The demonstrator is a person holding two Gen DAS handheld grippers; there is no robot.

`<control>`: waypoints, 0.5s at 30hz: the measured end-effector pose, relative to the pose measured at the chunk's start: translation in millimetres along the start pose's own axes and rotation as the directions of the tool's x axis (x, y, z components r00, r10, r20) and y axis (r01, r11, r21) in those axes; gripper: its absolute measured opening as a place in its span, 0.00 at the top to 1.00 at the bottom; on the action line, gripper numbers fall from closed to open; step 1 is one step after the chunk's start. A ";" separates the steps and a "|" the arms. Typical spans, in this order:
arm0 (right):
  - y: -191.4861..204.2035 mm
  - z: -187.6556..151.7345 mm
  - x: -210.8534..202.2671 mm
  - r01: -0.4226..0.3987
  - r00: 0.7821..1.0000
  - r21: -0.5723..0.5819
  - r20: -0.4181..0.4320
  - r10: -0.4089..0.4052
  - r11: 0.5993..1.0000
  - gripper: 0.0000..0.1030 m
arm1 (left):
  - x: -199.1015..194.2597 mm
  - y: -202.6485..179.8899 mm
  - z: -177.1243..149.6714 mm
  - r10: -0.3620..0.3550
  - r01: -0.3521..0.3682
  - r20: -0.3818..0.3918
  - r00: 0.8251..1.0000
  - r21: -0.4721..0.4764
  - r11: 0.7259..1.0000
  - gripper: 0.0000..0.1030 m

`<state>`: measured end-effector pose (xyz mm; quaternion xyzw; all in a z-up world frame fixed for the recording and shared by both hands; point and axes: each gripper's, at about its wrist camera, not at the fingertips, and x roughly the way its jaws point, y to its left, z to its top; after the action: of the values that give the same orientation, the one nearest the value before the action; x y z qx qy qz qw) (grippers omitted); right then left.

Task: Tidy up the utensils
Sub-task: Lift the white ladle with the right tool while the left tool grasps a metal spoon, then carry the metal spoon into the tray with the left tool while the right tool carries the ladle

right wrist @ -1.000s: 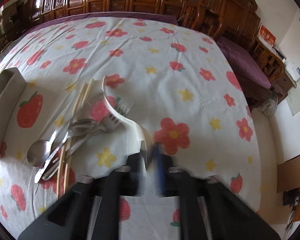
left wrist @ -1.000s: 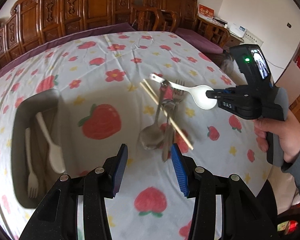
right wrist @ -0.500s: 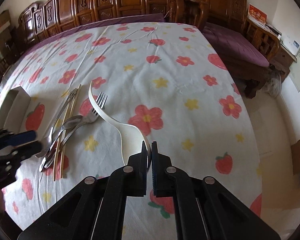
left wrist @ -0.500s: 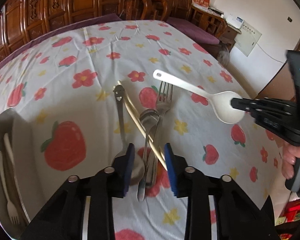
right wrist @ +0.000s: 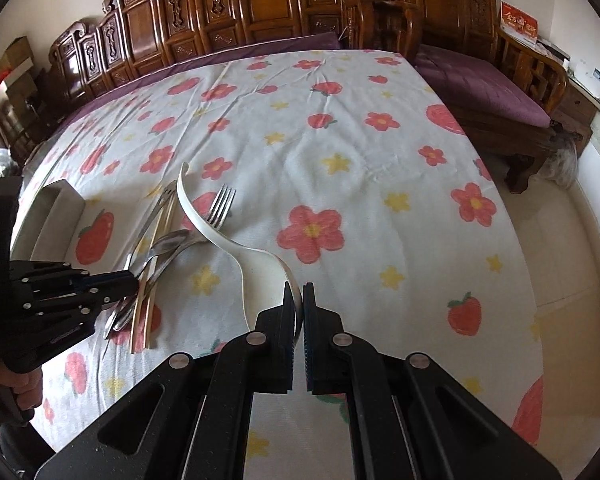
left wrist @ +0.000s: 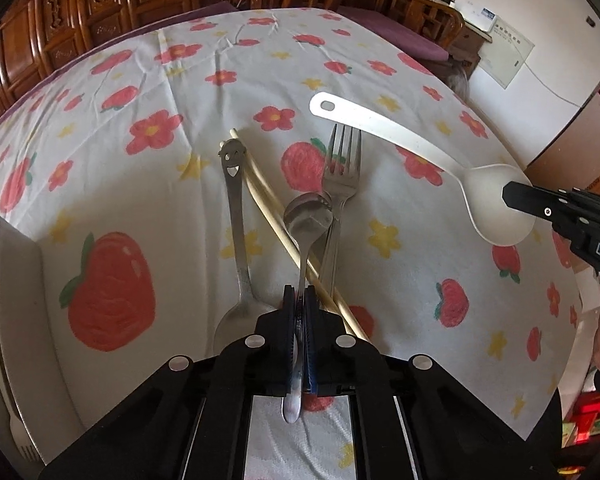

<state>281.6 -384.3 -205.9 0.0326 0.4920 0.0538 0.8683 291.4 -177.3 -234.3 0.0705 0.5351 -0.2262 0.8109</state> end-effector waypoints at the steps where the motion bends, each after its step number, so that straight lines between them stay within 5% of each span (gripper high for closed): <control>1: 1.3 -0.4 0.4 -0.003 1.000 -0.001 0.000 0.003 1.000 0.96 | 1.0 -0.1 1.0 0.004 -0.004 0.000 1.000 0.003 1.000 0.96; 15: 2.4 -9.7 -2.5 0.010 1.000 0.007 -0.008 -0.010 1.000 0.96 | -7.3 1.8 6.9 0.009 -0.009 0.027 1.000 -0.014 1.000 0.97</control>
<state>271.8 -382.1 -208.6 0.0330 0.4958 0.0479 0.8665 295.6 -176.1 -225.0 0.0641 0.5255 -0.2197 0.8194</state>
